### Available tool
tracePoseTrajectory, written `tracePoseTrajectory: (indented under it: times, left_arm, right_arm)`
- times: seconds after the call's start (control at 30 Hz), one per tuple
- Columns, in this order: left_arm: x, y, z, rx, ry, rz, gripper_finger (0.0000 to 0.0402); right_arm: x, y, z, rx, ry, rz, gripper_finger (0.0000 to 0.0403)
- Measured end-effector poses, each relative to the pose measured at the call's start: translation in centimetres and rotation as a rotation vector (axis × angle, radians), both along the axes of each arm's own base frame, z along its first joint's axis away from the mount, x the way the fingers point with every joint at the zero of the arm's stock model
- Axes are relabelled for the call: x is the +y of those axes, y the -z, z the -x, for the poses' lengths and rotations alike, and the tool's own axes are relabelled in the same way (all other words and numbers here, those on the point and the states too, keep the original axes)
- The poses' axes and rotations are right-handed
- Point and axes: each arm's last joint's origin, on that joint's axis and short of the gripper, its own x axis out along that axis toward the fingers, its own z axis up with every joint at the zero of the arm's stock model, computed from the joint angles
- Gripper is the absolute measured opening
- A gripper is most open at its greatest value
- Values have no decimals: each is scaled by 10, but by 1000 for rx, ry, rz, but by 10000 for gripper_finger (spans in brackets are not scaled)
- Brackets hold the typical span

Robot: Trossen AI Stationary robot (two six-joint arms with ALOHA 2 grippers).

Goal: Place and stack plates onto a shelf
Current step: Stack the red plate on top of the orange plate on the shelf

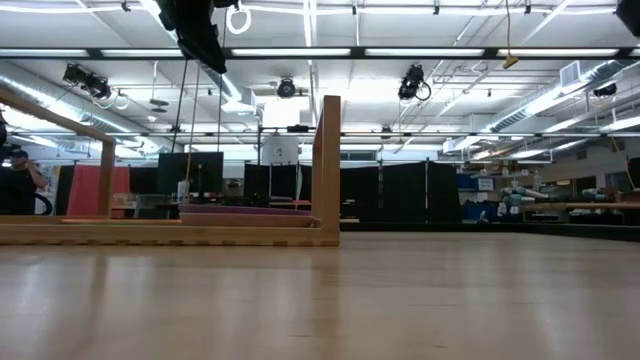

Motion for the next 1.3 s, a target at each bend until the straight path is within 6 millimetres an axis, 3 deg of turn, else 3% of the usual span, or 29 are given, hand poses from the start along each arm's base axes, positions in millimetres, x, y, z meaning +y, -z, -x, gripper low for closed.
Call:
tracePoseTrajectory:
  times: [0.23, 0.83, 1.3]
  left_arm:
    - [0, 0, 0, -1, 0, 0, 128]
    - [0, -1, -1, -17, 0, -2, 128]
    - [0, -1, -2, -20, 0, -3, 128]
  right_arm:
    - [-5, 19, 6, 56, -19, 14, 226]
    - [-9, 40, 13, 83, -41, 4, 209]
    - [0, 67, 16, 135, -82, 59, 195]
